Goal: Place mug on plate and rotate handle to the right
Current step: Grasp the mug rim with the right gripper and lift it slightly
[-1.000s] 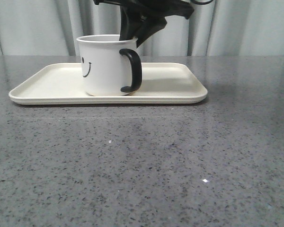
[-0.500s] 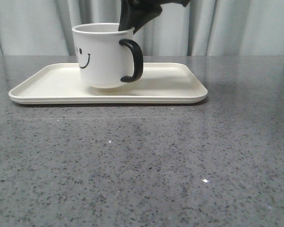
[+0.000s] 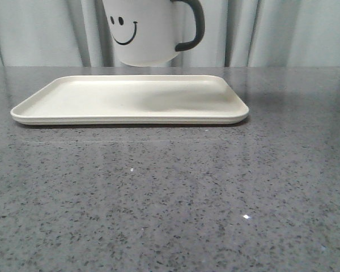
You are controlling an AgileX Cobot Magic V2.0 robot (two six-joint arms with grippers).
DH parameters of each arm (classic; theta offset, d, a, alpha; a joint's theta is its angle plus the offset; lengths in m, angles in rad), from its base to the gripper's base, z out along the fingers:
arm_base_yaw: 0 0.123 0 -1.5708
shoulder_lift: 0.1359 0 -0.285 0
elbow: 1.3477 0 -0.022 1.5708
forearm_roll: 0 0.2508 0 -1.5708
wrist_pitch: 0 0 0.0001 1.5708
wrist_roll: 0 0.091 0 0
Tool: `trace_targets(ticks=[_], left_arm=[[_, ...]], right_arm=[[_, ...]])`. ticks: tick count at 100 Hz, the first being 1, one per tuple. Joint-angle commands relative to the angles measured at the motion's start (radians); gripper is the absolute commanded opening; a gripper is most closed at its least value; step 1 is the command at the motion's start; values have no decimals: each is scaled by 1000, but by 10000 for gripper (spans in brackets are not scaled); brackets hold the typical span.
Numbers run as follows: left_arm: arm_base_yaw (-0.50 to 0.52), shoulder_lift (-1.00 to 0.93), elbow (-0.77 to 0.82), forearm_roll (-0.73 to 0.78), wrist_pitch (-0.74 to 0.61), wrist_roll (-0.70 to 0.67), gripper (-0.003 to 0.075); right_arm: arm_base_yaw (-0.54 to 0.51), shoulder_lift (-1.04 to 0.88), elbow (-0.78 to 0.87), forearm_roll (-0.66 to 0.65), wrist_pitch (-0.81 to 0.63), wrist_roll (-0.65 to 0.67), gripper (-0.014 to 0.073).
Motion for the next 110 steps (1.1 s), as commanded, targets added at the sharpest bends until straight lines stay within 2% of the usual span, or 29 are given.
trace_targets(ticks=[1,14,21,75,110], left_arm=[[3,-4,-25,1,-61,-9,494],[3,-4,-25,1,-61,-9,494],[3,-4,-25,1,-61,-9,494],[3,-4,-25,1,-61,-9,494],[3,-4,-25,1,-61,-9,494]], right_arm=[[-37,-19,-85,98,25,-106,-61],[-87,39,-182,280,146,-232,-61],[-106,74,-230,321,210,-257,-61],[-77,153,-259,319,231,-417,-61],[-71,153,-259,338,231,-453,-61]])
